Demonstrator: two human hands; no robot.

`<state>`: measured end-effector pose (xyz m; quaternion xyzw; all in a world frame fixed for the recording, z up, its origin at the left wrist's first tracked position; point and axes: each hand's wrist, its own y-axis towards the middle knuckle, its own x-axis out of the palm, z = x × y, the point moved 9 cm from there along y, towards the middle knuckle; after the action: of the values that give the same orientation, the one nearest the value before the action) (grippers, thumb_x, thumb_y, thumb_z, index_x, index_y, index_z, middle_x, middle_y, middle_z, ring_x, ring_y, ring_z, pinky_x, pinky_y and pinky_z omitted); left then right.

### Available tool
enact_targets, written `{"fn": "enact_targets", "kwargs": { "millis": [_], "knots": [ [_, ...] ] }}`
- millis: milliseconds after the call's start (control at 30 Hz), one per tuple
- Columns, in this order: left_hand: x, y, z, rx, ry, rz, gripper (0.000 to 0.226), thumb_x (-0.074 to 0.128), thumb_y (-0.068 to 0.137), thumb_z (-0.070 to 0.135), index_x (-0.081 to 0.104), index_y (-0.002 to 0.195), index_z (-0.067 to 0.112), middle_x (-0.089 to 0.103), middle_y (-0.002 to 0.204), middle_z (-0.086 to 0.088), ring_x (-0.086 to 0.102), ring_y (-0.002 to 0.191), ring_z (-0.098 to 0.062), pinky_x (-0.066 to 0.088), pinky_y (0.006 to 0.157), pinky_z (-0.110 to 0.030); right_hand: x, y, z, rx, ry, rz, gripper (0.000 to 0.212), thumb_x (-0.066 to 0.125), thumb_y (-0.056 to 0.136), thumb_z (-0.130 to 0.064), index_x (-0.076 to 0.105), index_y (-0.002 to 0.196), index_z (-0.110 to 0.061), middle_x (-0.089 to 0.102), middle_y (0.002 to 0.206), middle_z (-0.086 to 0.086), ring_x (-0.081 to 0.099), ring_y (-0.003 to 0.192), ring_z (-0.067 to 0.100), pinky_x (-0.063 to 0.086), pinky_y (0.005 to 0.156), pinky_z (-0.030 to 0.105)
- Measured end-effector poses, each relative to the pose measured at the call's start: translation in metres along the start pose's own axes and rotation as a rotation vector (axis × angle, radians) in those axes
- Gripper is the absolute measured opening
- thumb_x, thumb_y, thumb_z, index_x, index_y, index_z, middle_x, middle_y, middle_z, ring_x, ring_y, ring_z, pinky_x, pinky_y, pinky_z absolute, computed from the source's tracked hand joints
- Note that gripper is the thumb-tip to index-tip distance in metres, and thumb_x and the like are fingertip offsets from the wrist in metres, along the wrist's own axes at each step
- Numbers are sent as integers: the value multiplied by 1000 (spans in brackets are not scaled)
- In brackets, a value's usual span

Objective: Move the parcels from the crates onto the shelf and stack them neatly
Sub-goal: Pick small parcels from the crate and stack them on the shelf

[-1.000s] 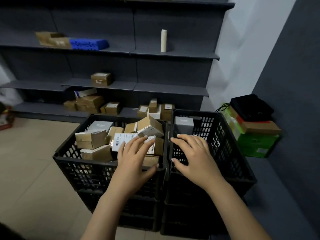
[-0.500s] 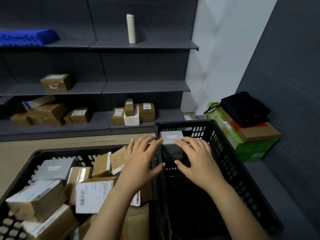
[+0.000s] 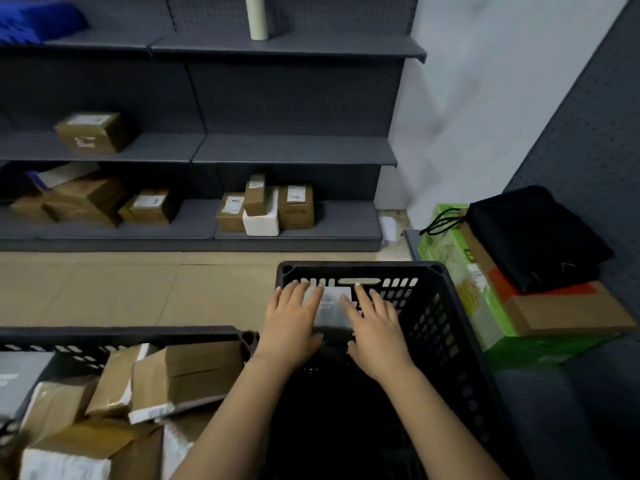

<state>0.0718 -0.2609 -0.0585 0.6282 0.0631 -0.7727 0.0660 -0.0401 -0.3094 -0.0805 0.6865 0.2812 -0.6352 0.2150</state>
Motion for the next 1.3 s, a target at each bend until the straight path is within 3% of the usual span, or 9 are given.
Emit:
{"fn": "enact_targets", "kwargs": {
  "millis": [133,267,367,500,800,967,1100,1233,1300],
  "knots": [
    [32,24,-3,-24,63,-94,83,62,87,37,11,151,23,13,158,-5,5,147,-25,0,118,-40,45,12,18,-103,-47,-98,78,54,92,-23,6,154,-30,-17,160,5,-8,147,32,-1,117,46],
    [63,25,-7,-29,77,-212,94,67,83,37,5,153,22,6,160,-4,1,147,-26,-2,118,-39,52,-2,28,-143,-22,-14,79,68,81,-26,29,150,-29,9,161,8,12,146,34,11,115,46],
    [76,28,-8,-51,79,-257,100,69,83,31,-2,153,25,-2,161,-3,-3,147,-27,-5,117,-40,52,-10,31,-176,2,-12,71,62,87,-28,28,150,-29,7,162,5,4,148,31,1,114,43],
    [73,34,-6,-62,140,-161,102,72,76,35,6,153,21,19,153,-5,11,144,-27,-5,118,-42,55,-19,38,-175,38,-32,69,63,87,-29,32,148,-27,19,160,4,10,148,29,1,114,41],
    [60,3,32,71,4,-36,87,71,70,27,26,145,25,31,136,-1,31,126,-21,28,108,-31,34,-41,41,-132,108,-30,94,58,87,-41,-4,154,-20,-11,161,-5,-18,145,11,-17,116,32],
    [24,-32,50,233,-71,164,100,85,37,24,45,128,20,46,120,-3,43,107,-21,51,88,-35,-5,-69,29,-110,156,54,102,66,71,-46,10,152,-19,16,155,-7,6,145,9,-14,116,27],
    [-10,-65,56,363,-128,266,97,80,44,20,42,134,18,45,127,-7,43,114,-26,40,100,-40,-46,-103,9,-41,229,232,93,72,60,-37,30,142,-21,37,140,-6,30,135,10,-1,119,28],
    [-40,-91,53,488,-151,276,102,79,49,23,38,142,19,44,134,-7,38,127,-29,24,111,-45,-76,-146,-22,43,161,387,86,73,60,-29,36,137,-19,41,136,-5,34,133,14,7,119,31],
    [-57,-108,54,578,-197,291,97,80,54,23,38,142,19,45,135,-7,38,129,-29,29,110,-44,-87,-171,-43,106,102,440,86,75,60,-25,37,137,-16,41,137,-1,34,134,17,10,119,32]
  ]
}}
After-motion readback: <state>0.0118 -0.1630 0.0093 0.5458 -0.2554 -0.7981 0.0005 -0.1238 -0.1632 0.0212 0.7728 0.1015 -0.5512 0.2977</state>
